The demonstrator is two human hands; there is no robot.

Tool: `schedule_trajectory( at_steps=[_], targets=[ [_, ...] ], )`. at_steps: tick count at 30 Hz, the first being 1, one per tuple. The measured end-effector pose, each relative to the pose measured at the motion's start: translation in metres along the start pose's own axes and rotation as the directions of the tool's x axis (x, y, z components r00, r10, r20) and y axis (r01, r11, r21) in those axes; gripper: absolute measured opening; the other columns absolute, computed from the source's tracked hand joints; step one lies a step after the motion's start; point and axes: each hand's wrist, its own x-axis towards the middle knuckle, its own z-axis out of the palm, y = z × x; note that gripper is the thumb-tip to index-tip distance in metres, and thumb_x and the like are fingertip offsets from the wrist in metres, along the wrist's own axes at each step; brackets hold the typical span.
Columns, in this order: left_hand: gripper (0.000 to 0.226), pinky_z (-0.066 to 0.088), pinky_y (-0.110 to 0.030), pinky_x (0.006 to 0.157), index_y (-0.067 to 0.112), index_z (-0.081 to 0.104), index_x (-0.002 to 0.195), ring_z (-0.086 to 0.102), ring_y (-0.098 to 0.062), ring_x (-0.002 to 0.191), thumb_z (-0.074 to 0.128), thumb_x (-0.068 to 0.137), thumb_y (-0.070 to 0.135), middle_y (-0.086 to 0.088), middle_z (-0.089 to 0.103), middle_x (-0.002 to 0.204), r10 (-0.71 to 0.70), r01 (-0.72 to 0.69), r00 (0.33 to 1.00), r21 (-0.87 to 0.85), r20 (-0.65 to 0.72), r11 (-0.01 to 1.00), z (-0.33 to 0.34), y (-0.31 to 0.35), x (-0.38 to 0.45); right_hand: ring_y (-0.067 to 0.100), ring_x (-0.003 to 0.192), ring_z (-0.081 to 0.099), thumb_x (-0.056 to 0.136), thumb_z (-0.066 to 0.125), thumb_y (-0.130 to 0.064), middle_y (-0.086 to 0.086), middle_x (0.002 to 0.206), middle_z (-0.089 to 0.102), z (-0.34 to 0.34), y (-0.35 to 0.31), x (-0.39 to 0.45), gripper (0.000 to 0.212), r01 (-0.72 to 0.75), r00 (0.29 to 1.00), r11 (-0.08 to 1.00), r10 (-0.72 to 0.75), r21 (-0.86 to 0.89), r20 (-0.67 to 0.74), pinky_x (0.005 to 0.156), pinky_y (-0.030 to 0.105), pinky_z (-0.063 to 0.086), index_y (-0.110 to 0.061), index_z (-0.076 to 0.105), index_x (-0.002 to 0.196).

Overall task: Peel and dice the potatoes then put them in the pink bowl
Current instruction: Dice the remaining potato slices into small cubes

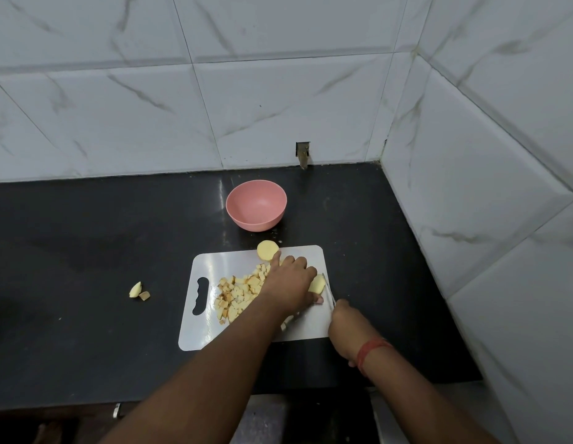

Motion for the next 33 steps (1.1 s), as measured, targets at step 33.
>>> schedule_trajectory(
  at_steps=[33],
  targets=[
    [0.045, 0.015, -0.053, 0.121, 0.020, 0.063, 0.127, 0.048, -0.025, 0.120, 0.052, 0.098, 0.052, 0.000, 0.057, 0.119, 0.036, -0.040, 0.995, -0.041, -0.094, 0.998, 0.008, -0.004, -0.008, 0.033, 0.096, 0.063, 0.095, 0.041, -0.006, 0.018, 0.114, 0.059, 0.000, 0.000, 0.006, 0.030, 0.147, 0.988, 0.985, -0.143, 0.086, -0.050, 0.074, 0.036, 0.053, -0.001, 0.043, 0.124]
  ],
)
